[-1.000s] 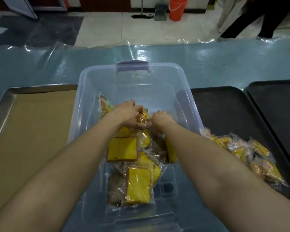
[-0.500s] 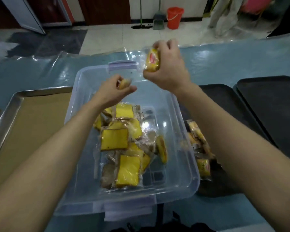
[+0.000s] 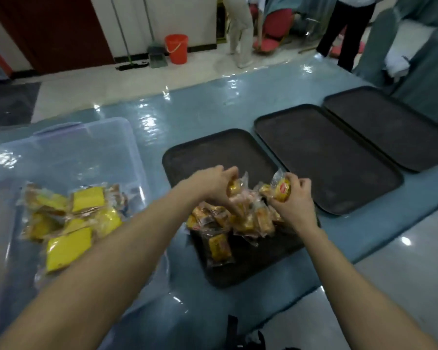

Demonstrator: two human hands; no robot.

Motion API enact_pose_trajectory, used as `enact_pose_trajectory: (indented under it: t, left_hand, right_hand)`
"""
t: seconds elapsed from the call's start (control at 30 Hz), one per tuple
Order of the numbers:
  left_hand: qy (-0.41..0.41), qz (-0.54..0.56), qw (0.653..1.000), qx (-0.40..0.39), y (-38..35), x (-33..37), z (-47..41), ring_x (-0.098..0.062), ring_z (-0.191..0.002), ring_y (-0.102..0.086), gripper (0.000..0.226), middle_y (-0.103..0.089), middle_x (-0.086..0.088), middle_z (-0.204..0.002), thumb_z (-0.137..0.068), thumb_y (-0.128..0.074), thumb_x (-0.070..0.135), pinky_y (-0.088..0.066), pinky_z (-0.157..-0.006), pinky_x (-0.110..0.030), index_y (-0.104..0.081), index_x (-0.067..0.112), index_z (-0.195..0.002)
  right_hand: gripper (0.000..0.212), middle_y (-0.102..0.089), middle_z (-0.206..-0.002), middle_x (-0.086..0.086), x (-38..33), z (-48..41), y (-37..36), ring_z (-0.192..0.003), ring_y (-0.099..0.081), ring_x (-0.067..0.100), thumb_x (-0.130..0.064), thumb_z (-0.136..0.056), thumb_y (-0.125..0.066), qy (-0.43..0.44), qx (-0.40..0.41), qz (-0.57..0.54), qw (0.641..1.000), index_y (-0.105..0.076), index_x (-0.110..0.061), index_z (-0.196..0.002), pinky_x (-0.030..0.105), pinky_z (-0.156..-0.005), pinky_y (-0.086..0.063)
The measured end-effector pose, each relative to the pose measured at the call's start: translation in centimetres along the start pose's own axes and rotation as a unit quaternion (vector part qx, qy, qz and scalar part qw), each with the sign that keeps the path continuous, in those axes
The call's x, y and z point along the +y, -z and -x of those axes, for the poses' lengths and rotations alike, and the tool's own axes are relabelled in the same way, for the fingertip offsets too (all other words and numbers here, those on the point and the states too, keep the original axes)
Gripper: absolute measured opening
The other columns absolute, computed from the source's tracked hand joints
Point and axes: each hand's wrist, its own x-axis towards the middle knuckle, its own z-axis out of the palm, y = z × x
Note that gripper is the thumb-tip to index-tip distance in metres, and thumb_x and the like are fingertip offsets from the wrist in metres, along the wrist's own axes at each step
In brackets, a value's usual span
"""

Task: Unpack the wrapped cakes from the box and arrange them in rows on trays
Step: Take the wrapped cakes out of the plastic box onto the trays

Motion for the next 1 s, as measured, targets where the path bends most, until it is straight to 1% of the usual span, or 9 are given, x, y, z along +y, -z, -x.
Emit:
enact_pose_trajectory:
  t: [0.1,0.17,0.23,0.4,0.53,0.63,0.8,0.9,1.0]
  left_hand:
    - [-0.023,-0.045,0.999,-0.018,-4.6,3.8,-3.6,-0.032,-0.136,-0.048,0.111,-0.044,-0.008,-0.148,-0.076,-0.091,0.056,-0.052,-0.108,-0.048,-0.027,0.03,-0.163]
    - [-0.048,-0.078,0.996,-0.002,-7.1,5.5,-5.0,-0.032,-0.14,-0.044,0.097,-0.04,-0.009,-0.151,-0.085,-0.087,0.038,-0.048,-0.111,-0.047,-0.03,0.028,-0.163]
    - [-0.066,-0.162,0.985,0.004,-9.4,6.0,-5.7,-0.036,-0.153,-0.034,0.076,-0.034,-0.013,-0.164,-0.098,-0.072,0.03,-0.035,-0.123,-0.048,-0.034,0.026,-0.164]
    - [0.024,-0.277,0.96,-0.037,-12.6,4.2,-6.2,-0.038,-0.166,0.013,0.087,0.014,-0.014,-0.18,-0.11,-0.046,0.048,0.002,-0.132,-0.06,0.011,0.027,-0.172]
    - [0.045,-0.196,0.979,-0.045,-10.5,3.0,-5.9,-0.039,-0.166,0.013,0.102,0.017,-0.017,-0.179,-0.104,-0.058,0.057,-0.003,-0.134,-0.06,0.01,0.024,-0.173]
    - [0.033,-0.094,0.994,-0.037,-6.5,2.3,-4.0,-0.037,-0.166,-0.003,0.111,0.003,-0.013,-0.181,-0.092,-0.074,0.062,-0.016,-0.133,-0.057,-0.009,0.025,-0.174]
    - [0.054,0.001,0.989,0.136,2.0,-4.6,3.0,-0.029,-0.141,-0.052,0.072,-0.046,-0.006,-0.158,-0.095,-0.075,0.054,-0.048,-0.114,-0.048,-0.052,0.024,-0.157]
    - [0.099,0.058,0.964,0.241,4.5,-11.5,9.1,-0.029,-0.131,-0.059,0.052,-0.057,-0.008,-0.145,-0.097,-0.078,0.042,-0.049,-0.109,-0.043,-0.065,0.021,-0.142]
    - [0.182,0.081,0.941,0.273,4.1,-19.1,14.9,-0.034,-0.132,-0.058,0.041,-0.063,-0.014,-0.137,-0.097,-0.078,0.028,-0.045,-0.111,-0.043,-0.069,0.015,-0.135]
  right_hand:
    - [0.107,-0.017,-0.165,0.007,6.1,0.9,-2.7,-0.151,-0.033,0.038,-0.055,-0.091,-0.077,-0.033,-0.123,0.048,0.991,-0.01,-0.027,-0.17,0.051,-0.122,-0.037]
    - [0.122,0.01,-0.177,0.003,8.8,1.4,-4.4,-0.164,-0.002,0.036,-0.074,-0.088,-0.068,-0.038,-0.225,0.073,0.971,0.014,-0.034,-0.169,0.053,-0.132,-0.017]
    - [0.129,0.018,-0.178,0.001,9.6,1.2,-4.7,-0.165,0.007,0.033,-0.084,-0.082,-0.065,-0.028,-0.254,0.072,0.964,0.024,-0.044,-0.164,0.055,-0.133,-0.01]
    - [0.14,0.014,-0.179,0.005,8.8,-0.8,-3.4,-0.165,0.005,0.031,-0.09,-0.069,-0.069,-0.01,-0.266,0.115,0.957,0.024,-0.044,-0.164,0.06,-0.131,-0.012]
    - [0.157,0.019,-0.178,0.004,7.0,-1.7,-2.7,-0.165,0.013,0.03,-0.081,-0.064,-0.084,-0.01,-0.291,0.144,0.946,0.027,-0.035,-0.165,0.066,-0.13,-0.006]
    - [0.16,0.012,-0.179,0.007,3.2,-2.7,-1.2,-0.164,0.012,0.031,-0.079,-0.06,-0.088,0.009,-0.303,0.155,0.94,0.018,-0.028,-0.169,0.065,-0.13,-0.004]
    - [0.114,-0.021,-0.174,0.009,-9.5,-2.5,-0.1,-0.161,-0.019,0.029,-0.059,-0.085,-0.08,0.145,-0.215,0.105,0.96,-0.017,-0.02,-0.17,0.052,-0.129,-0.026]
    - [0.062,-0.058,-0.142,0.004,-18.4,-0.5,-1.6,-0.129,-0.057,0.02,-0.035,-0.094,-0.074,0.268,-0.053,-0.031,0.961,-0.055,-0.015,-0.15,0.042,-0.112,-0.05]
    - [0.033,-0.066,-0.112,0.001,-26.7,2.2,-4.4,-0.096,-0.064,0.012,-0.025,-0.095,-0.069,0.351,-0.024,-0.119,0.928,-0.069,-0.013,-0.126,0.04,-0.089,-0.059]
